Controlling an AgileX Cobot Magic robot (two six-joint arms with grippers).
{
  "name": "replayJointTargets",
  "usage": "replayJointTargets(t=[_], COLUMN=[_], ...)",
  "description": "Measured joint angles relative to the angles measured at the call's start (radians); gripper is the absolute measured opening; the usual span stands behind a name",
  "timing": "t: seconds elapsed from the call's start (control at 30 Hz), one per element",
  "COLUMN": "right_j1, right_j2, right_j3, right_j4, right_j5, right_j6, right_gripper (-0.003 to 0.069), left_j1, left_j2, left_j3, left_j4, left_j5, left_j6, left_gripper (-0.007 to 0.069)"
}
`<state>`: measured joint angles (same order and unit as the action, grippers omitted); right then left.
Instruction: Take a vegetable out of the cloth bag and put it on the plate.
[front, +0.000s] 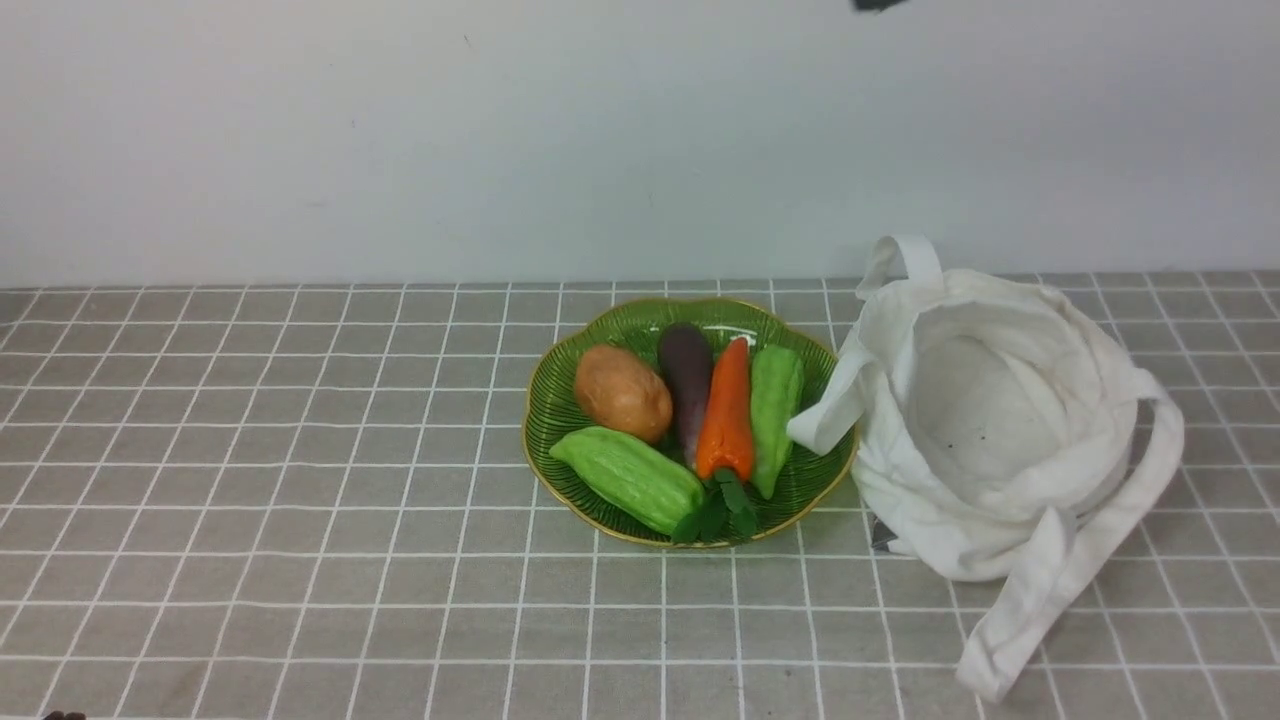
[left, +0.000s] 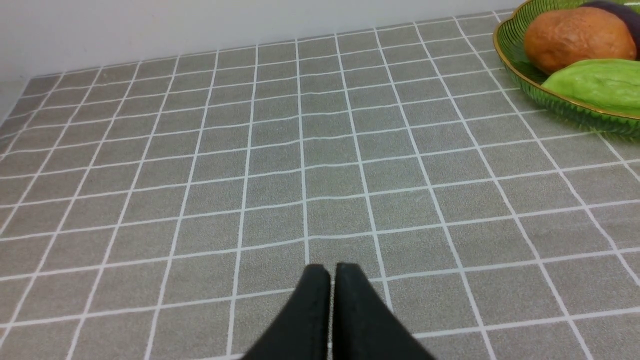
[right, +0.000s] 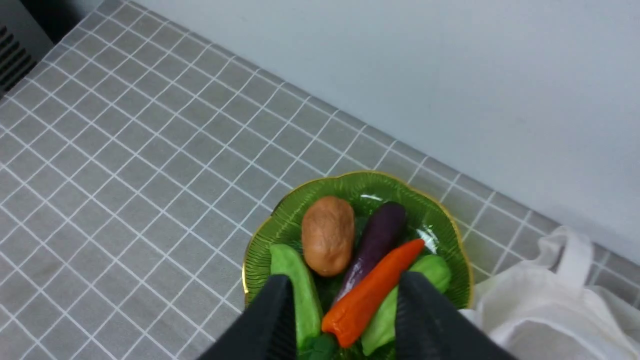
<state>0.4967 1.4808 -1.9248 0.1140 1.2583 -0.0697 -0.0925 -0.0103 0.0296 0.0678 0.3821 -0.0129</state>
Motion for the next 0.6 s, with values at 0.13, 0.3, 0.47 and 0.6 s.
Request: replayJointTargets(t=[0.13, 0.3, 0.47, 0.6], right_j1=[-0.001, -0.001, -0.001, -0.001], right_j2=[-0.109, -0.282, -0.501, -0.665], right_j3=[0.033, 0.168, 0.404, 0.631], right_j4=[-0.011, -0.012, -0.014, -0.014], right_j5=[0.015, 0.018, 0.019, -0.011], right_j6=[0.003, 0.007, 0.044, 0.048], right_gripper=[0.0064, -0.0009, -0.0015, -0.0015], left_j1=[0.000, 0.000, 0.000, 0.000], left_j2=[0.000, 0.000, 0.000, 0.000], left_j3=[0.000, 0.000, 0.000, 0.000], left_j4=[0.000, 0.000, 0.000, 0.000], left_j5=[0.000, 0.000, 0.000, 0.000], left_j6=[0.000, 0.000, 0.000, 0.000], left_gripper=[-0.0005, -0.0005, -0.0005, -0.0005])
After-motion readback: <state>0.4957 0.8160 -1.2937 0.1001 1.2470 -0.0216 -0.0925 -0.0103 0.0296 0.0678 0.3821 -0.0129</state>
